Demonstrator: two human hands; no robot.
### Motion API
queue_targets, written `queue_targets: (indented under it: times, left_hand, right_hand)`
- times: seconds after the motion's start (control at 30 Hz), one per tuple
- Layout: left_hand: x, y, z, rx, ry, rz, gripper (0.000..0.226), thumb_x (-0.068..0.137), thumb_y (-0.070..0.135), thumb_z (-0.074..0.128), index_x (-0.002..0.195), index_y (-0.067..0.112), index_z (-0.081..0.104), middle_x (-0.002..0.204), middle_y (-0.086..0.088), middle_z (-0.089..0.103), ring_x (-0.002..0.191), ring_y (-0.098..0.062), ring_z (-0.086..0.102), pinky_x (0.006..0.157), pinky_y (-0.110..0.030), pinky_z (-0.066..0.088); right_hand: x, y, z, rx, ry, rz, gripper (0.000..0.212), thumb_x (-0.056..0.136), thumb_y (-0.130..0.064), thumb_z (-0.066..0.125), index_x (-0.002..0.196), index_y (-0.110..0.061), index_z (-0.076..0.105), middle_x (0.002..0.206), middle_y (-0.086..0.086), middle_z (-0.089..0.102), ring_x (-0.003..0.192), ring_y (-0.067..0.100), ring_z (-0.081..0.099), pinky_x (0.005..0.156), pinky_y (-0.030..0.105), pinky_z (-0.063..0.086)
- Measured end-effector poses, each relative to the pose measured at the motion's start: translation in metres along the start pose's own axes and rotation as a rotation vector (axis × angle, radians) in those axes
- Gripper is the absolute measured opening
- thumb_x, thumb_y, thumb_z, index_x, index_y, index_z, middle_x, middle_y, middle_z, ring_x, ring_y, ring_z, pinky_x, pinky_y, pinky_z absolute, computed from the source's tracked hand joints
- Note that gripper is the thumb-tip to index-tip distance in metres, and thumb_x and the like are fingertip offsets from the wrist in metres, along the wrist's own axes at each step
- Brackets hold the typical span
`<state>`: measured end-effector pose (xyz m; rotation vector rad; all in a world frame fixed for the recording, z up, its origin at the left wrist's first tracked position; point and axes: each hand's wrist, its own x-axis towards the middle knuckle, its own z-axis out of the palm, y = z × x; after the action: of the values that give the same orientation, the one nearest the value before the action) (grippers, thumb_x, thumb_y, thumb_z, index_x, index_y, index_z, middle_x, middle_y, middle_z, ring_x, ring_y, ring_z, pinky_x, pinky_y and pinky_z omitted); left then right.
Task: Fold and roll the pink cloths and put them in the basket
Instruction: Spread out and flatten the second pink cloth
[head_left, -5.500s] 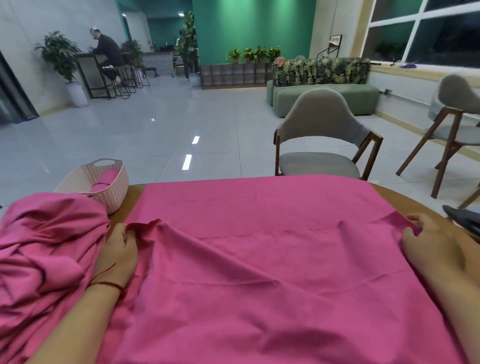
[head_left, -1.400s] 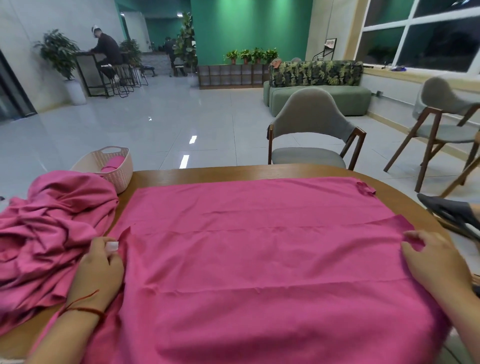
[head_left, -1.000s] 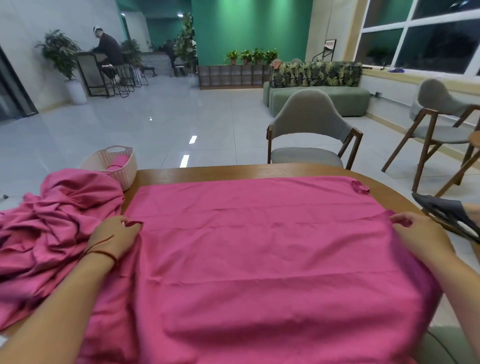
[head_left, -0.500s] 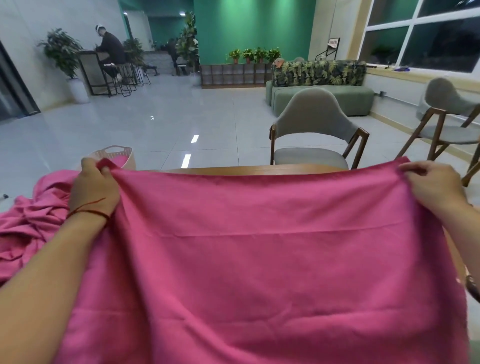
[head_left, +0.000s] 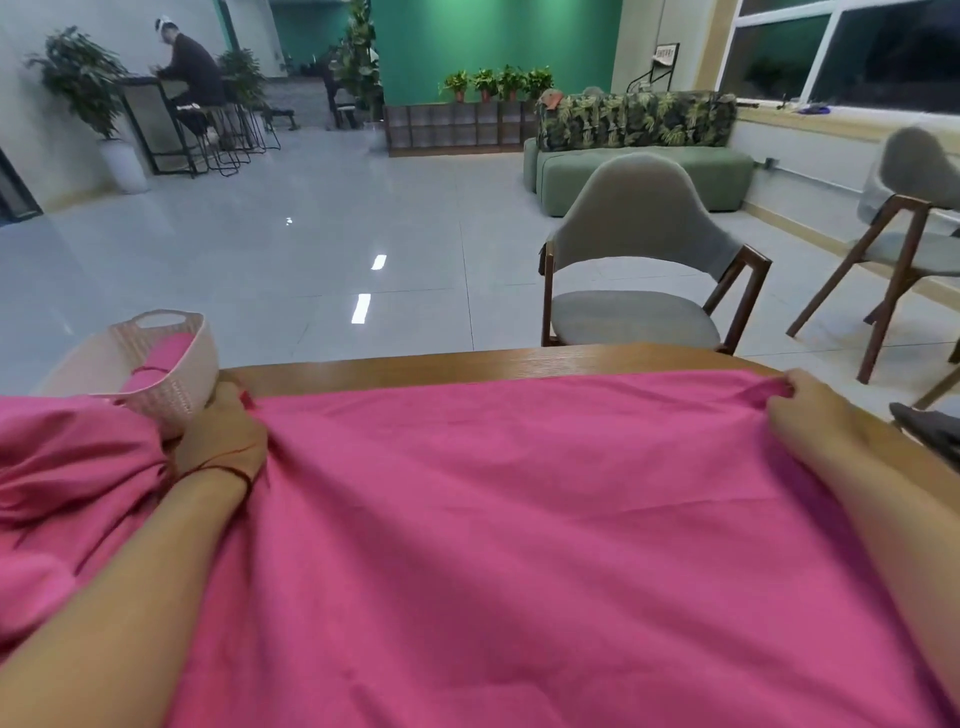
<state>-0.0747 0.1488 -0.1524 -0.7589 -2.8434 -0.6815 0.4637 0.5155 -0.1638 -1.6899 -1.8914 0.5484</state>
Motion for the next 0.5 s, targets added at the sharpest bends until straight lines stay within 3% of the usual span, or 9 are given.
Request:
queue_targets:
  times: [0.1,0.2,0.3,0.4,0.5]
  left_hand:
    - [0.009,-0.011,0.016,0.033,0.020,0.020,0.023,0.092,0.007,0.047,0.112,0.013,0.057,0.123,-0.030,0.062,0.111,-0.051,0.062,0.092,-0.057,0.049]
    - [0.021,-0.016,0.028,0.041,0.005,0.049,0.024,0.092,0.008,0.048,0.113,0.013,0.058,0.122,-0.030,0.061,0.111,-0.051,0.060,0.093,-0.057,0.049]
    - [0.022,-0.017,0.034,0.075,0.007,0.070,0.025,0.089,0.008,0.048,0.110,0.016,0.058,0.119,-0.027,0.060,0.110,-0.050,0.060,0.092,-0.057,0.050]
    - [0.022,-0.018,0.036,0.072,0.005,0.074,0.026,0.090,0.008,0.048,0.113,0.016,0.058,0.121,-0.026,0.059,0.111,-0.049,0.059,0.092,-0.056,0.049]
    - [0.022,-0.017,0.035,0.073,0.009,0.070,0.030,0.089,0.015,0.043,0.115,0.017,0.058,0.123,-0.025,0.059,0.112,-0.050,0.059,0.093,-0.056,0.049]
  right_hand:
    - [-0.017,0.000,0.010,-0.116,0.105,-0.076,0.034,0.094,-0.024,0.046,0.121,-0.027,0.068,0.106,0.009,0.070,0.087,0.029,0.060,0.067,0.038,0.047]
    - [-0.019,-0.002,0.014,-0.227,0.138,-0.140,0.035,0.097,-0.019,0.053,0.127,-0.020,0.071,0.114,0.017,0.071,0.093,0.034,0.058,0.069,0.039,0.043]
    - [-0.008,0.000,0.021,-0.320,0.025,-0.182,0.042,0.097,-0.026,0.048,0.133,-0.019,0.069,0.132,0.016,0.068,0.117,0.038,0.059,0.087,0.046,0.051]
    - [0.005,0.002,0.027,-0.403,-0.088,-0.141,0.049,0.100,-0.033,0.045,0.148,-0.027,0.058,0.157,0.005,0.055,0.140,0.033,0.051,0.114,0.052,0.042]
    - [0.020,-0.001,0.027,-0.492,-0.155,-0.091,0.059,0.097,-0.043,0.040,0.154,-0.033,0.049,0.166,-0.001,0.044,0.147,0.033,0.043,0.117,0.054,0.038]
